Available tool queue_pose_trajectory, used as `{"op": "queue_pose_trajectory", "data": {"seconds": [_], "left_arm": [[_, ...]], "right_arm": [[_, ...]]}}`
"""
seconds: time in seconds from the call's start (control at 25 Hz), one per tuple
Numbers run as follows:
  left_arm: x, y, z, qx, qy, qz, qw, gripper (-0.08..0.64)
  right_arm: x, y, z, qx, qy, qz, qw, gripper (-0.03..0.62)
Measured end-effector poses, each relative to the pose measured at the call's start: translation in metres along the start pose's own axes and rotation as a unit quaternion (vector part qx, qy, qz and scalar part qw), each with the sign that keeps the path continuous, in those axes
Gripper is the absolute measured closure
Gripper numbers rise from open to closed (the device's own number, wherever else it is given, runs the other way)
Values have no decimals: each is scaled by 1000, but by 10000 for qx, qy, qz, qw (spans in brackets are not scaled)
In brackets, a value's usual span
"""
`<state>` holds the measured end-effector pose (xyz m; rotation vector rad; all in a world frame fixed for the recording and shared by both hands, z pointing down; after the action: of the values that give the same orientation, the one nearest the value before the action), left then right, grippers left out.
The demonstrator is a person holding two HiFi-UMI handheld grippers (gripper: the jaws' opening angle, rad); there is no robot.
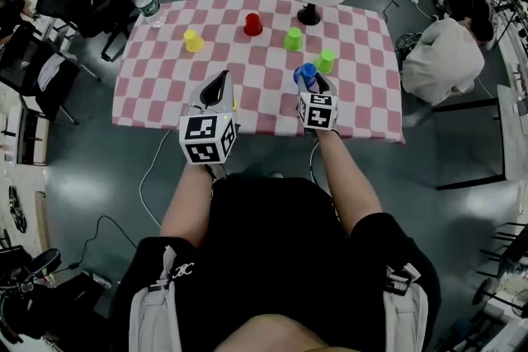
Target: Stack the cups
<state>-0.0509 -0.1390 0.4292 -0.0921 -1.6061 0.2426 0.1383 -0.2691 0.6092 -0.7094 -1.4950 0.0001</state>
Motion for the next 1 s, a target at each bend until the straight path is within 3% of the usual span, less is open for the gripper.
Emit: {"op": "queue_pose_trajectory", "data": {"seconds": [0.44, 1.0], "left_arm": [[7, 21, 19, -304, 131, 15, 9994, 545], [44, 55, 55, -811, 461, 292, 9952, 545]], "right_arm": [[-43, 24, 71, -860, 302, -416, 9950, 403], [11, 15, 151, -1699, 691, 32, 9830, 403]]}}
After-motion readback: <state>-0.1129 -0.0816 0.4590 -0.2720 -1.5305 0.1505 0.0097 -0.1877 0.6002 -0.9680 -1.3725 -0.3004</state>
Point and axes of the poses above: the fingertips, and each gripper's own axes: y backward along the fingers, z to its left, x out of its underside, the point moved 1 cm from there along y, backward along the fingers, and after that the axes turned 3 degrees about -y, right-handed, at the moved point
